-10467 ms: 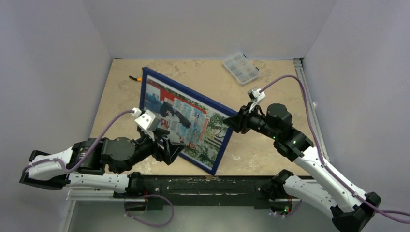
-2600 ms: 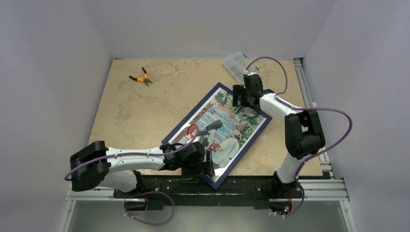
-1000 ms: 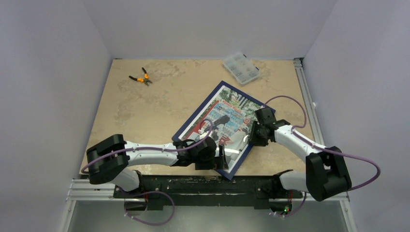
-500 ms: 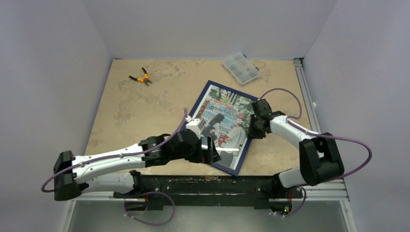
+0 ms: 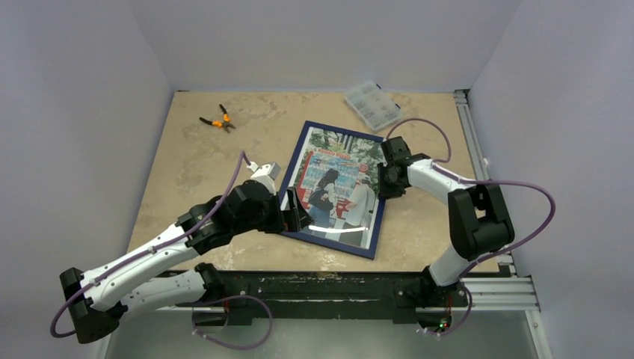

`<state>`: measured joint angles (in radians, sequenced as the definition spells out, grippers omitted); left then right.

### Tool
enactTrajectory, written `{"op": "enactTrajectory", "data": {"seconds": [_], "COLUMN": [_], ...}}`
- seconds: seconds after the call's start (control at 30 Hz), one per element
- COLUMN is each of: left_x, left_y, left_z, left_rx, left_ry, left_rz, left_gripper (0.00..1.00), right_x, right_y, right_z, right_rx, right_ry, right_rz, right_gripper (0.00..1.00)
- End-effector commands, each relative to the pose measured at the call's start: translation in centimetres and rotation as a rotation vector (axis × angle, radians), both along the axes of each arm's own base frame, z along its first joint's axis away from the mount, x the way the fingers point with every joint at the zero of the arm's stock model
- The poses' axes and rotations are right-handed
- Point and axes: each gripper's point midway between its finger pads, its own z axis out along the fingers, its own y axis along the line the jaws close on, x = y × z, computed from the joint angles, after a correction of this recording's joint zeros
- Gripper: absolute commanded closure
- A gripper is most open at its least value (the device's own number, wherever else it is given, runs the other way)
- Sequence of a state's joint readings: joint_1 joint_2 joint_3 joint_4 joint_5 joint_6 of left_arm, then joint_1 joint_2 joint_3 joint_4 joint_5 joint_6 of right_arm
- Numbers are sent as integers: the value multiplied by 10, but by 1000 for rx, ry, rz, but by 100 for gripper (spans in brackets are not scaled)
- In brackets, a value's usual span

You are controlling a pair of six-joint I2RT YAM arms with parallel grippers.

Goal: Put the photo into the frame
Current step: Adjust the photo frame at the center of the board.

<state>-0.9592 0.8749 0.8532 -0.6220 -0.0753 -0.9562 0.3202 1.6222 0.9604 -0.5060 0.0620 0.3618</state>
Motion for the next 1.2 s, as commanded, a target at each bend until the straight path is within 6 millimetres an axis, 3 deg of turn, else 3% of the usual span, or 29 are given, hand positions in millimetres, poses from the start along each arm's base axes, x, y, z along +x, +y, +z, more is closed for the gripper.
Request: {"op": "enactTrajectory", "data": {"seconds": [0.0,0.3,0.43,0.6,0.63,0.77,0.97,1.07,1.17], "left_x": [3,22,36,50,51,55,61,66,72], "left_y": [2,22,44,67,69,70,68,66,67], "left_z": [-7,-31,-53,-83,-89,-106,-96,-81,-67], "left_rx": [-9,-26,15,79,94,123,80,28,-19], "left_ry": [17,85,128,189,201,231,156,76,1], "left_rz": [-17,47,132,212,217,223,218,213,219], "left_gripper": [0,0,0,0,0,0,0,0,0], "right_x": [21,23,14,13,14,20,19,13,9], "right_y": [5,25,29,19,16,18,28,36,42], "right_z": [9,16,15,8,9,17,47,64,85], "right_rx": [-37,42,55,6,-7,-1,84,161,235], "right_ry": [-62,-78,-89,-79,-80,-106,-198,-259,-346], "right_rz": [156,283,324,286,271,252,229,227,216], "right_gripper": [100,100,100,98,93,53,26,6,1]}}
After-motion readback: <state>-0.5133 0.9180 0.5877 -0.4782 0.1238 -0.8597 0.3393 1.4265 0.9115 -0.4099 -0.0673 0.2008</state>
